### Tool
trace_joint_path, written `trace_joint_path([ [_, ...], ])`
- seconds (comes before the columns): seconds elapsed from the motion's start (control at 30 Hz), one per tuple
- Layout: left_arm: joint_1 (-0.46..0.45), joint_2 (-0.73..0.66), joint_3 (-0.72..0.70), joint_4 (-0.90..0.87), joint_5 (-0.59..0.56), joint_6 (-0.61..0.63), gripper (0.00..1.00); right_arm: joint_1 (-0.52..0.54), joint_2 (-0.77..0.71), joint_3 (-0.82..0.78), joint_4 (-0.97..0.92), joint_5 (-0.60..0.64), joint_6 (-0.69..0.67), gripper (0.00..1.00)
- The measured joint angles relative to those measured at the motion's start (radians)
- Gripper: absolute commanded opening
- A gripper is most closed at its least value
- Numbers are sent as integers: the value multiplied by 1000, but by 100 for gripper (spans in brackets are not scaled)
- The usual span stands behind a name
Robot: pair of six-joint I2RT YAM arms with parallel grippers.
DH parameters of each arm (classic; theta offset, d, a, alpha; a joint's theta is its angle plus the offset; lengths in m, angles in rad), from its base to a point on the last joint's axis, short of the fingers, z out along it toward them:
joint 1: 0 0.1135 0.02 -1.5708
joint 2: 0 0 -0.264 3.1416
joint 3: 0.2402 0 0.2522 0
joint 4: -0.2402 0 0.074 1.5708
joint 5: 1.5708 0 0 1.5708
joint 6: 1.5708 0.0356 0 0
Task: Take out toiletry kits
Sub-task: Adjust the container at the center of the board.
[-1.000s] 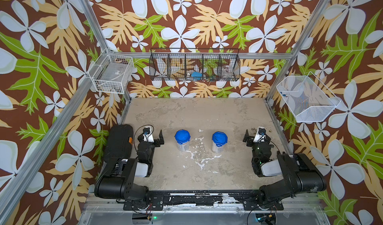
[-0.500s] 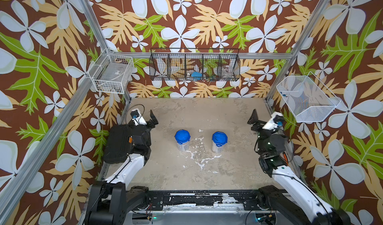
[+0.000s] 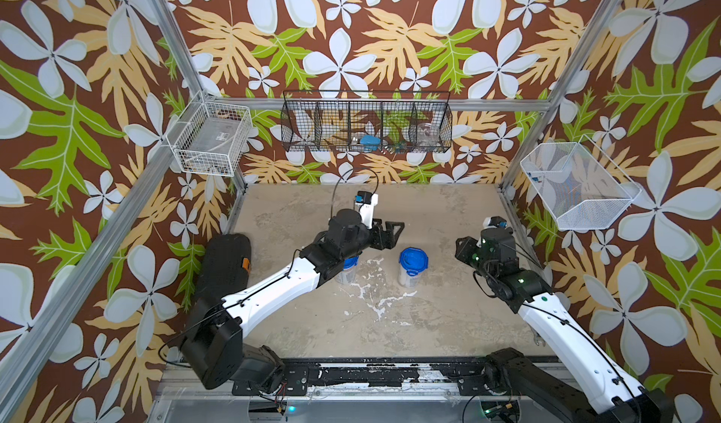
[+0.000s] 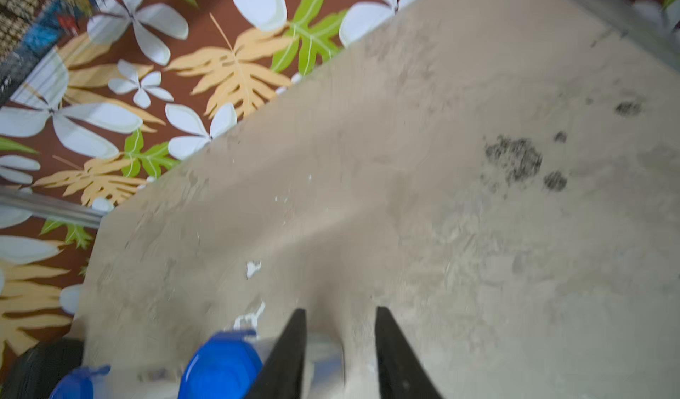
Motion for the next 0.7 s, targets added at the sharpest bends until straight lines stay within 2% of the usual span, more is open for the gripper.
trace_joint_path([
  [0.13, -4, 108, 59, -54, 59, 8, 87, 8, -60, -156, 95, -192, 90, 25],
  [0.23, -5, 145, 77, -79, 93, 21, 86, 8, -28, -187, 133, -262, 140, 24],
  [0.33, -9, 179, 96, -85, 129, 26, 83, 14, 8, -179, 151, -301, 163, 23],
  [0.53, -50, 208, 88, -87, 168, 25, 75, 33, 41, -154, 185, -351, 193, 9],
  [0.7, -53, 208, 62, -93, 160, 25, 68, 62, 100, -86, 111, -348, 187, 13],
])
